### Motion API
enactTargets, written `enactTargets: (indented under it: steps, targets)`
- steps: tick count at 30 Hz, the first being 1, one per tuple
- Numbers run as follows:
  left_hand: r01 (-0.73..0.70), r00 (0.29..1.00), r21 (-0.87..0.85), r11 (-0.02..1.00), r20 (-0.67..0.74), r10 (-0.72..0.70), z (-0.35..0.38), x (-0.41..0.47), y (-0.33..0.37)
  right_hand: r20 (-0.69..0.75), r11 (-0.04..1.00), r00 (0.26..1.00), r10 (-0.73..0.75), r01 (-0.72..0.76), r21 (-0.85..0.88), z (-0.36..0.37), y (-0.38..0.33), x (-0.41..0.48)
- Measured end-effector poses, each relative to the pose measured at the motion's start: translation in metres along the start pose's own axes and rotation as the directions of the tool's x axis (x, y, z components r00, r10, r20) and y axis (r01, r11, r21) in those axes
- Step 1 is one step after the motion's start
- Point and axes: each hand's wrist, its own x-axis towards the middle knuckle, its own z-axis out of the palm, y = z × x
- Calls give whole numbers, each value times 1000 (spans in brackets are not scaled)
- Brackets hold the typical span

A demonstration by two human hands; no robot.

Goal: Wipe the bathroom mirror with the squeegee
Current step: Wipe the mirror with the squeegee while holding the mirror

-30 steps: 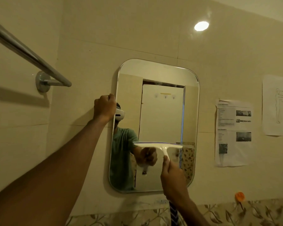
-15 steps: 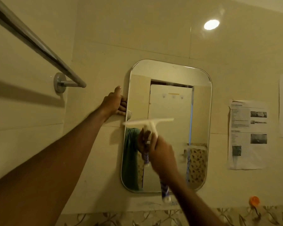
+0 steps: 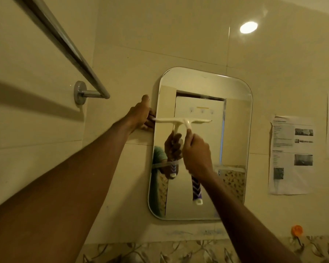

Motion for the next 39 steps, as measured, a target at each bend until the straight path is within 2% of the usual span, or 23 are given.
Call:
enactTargets:
  steps: [4,7,9,12,15,18,20,24,29,32,36,39]
  targets:
    - [32,999,18,999,42,-33,2,2,0,122,996,990,76,-70,-59,14,35,-73]
    - [28,999,26,999,21,-29,4,0,4,149,986,980,132,-114,-123,1,35,-83]
    - [29,1000,39,999,5,-30,4,3,5,111,991,985,130,-126,-47,-17,24,-57]
    - [28,999,51,998,-23,-27,5,7,3,-33,995,995,94,-93,27,-48,1,17]
    - [15,999,45,999,-42,-14,6,7,1,-154,997,985,71,-68,26,-74,-28,91]
    - [-1,999,32,999,-49,3,6,6,3,-155,995,984,90,-96,-31,-79,-29,116]
    - [-2,999,34,999,-36,4,6,6,3,-131,993,987,90,-98,-58,-69,-11,101]
    - [-27,999,38,999,-44,29,7,4,0,-53,992,990,129,-128,20,-46,26,32]
    - [-44,994,-4,999,-96,44,13,-2,-2,30,972,979,201,-196,-130,-37,51,-45]
    - [-54,988,-11,998,-148,52,18,-8,-6,56,972,974,220,-214,-101,-51,38,-25]
    - [-65,977,38,997,-199,72,23,-13,-11,-57,992,992,113,-115,-43,-60,18,27]
    - [-91,973,83,992,-206,107,24,-16,-20,-26,993,994,110,-111,-33,-37,36,2]
